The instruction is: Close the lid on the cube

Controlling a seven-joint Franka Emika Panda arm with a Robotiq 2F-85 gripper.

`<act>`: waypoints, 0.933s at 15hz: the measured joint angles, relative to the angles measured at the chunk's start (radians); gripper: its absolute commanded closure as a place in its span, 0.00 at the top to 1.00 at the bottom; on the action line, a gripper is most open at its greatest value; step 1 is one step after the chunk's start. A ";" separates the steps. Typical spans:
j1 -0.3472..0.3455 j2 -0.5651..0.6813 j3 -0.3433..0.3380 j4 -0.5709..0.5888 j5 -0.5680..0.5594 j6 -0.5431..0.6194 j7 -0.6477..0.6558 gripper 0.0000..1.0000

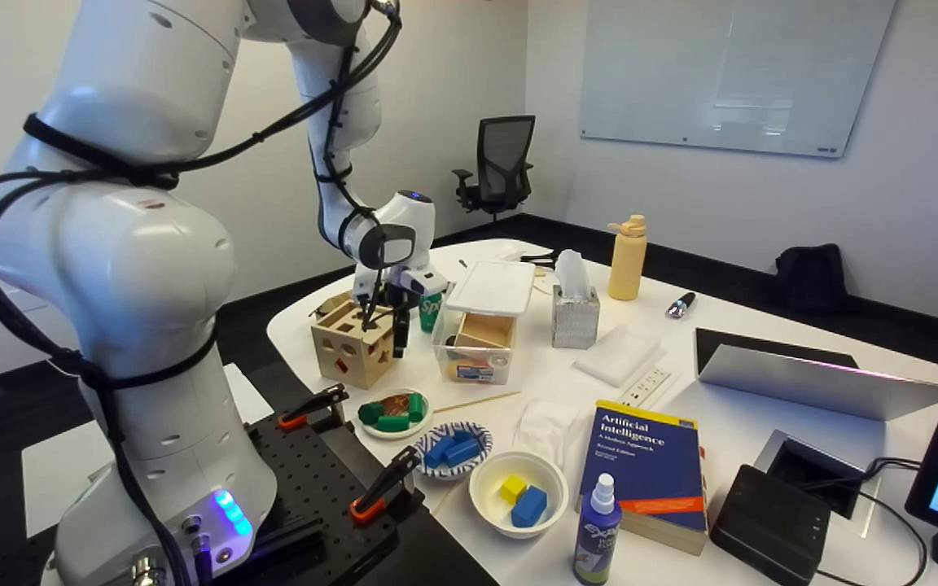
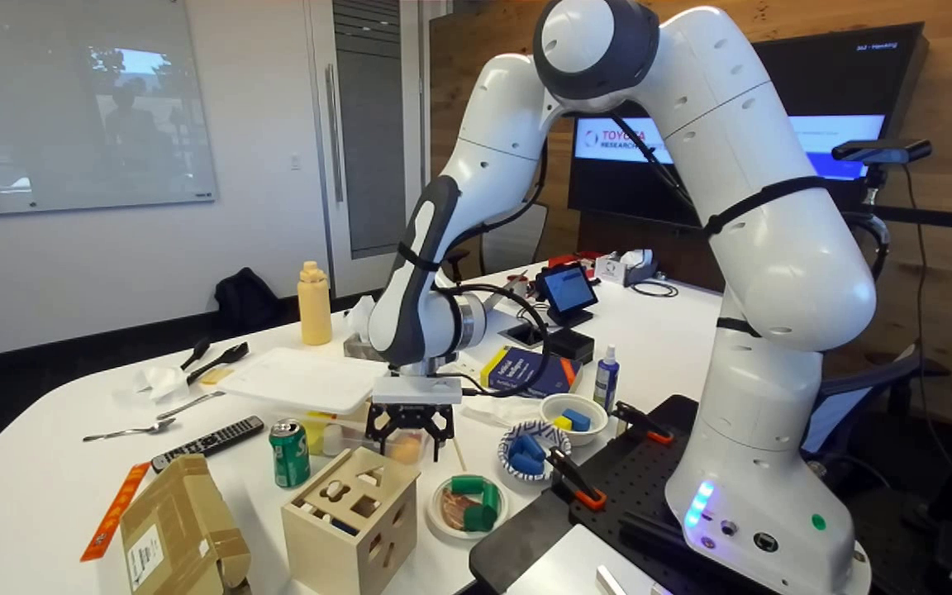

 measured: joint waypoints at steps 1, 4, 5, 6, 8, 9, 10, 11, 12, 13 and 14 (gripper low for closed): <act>0.015 0.000 -0.009 0.000 -0.014 0.002 0.013 1.00; 0.052 0.000 -0.030 0.000 -0.054 0.005 0.047 1.00; 0.061 0.000 -0.036 0.000 -0.066 0.005 0.058 1.00; 0.069 0.001 -0.041 0.000 -0.074 0.005 0.062 1.00; 0.078 0.001 -0.045 0.001 -0.086 0.005 0.065 1.00; 0.082 0.002 -0.046 0.002 -0.092 0.005 0.067 1.00; 0.084 0.002 -0.046 0.004 -0.099 0.005 0.072 1.00; 0.085 0.003 -0.046 0.006 -0.105 0.005 0.076 1.00; 0.086 0.005 -0.046 0.009 -0.109 0.005 0.076 1.00; 0.089 0.006 -0.046 0.012 -0.113 0.005 0.076 1.00; 0.092 0.008 -0.046 0.015 -0.116 0.005 0.076 1.00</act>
